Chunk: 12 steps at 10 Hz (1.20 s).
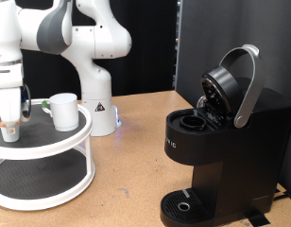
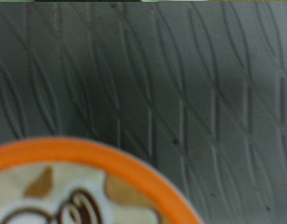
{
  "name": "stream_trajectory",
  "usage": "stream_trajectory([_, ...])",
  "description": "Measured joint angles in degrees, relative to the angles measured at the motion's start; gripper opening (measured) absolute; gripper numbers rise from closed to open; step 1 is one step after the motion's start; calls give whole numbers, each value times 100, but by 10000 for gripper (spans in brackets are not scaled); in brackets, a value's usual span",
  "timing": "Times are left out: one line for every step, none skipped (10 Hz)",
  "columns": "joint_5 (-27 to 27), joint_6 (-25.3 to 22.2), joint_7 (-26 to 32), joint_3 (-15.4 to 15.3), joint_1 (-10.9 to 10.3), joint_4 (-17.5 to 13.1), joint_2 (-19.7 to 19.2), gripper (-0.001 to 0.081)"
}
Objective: Make a cup of coffee with the keurig machine
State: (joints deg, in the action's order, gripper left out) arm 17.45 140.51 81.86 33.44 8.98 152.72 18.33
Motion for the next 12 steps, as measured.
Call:
stream_trajectory([-13,0,78,17,0,23,-2,805])
stream_trajectory([-16,0,157,44,0,40,-1,805])
stream_trajectory([-16,0,186,58,0,52,1,805])
stream_trajectory([-16,0,187,59,1,60,1,681])
stream_trajectory([-16,0,184,59,1,63,1,681])
stream_trajectory([-16,0,174,58,1,63,2,540])
stream_trajectory([-17,0,154,56,1,59,8,443])
stream_trajectory([-17,0,135,54,1,59,8,443])
stream_trajectory([-17,-1,116,51,1,58,8,443])
stream_trajectory([-31,-34,113,49,1,48,11,443])
stream_trajectory([-85,-156,116,42,-1,17,32,443])
stream_trajectory([-162,-387,126,31,-6,-50,99,443])
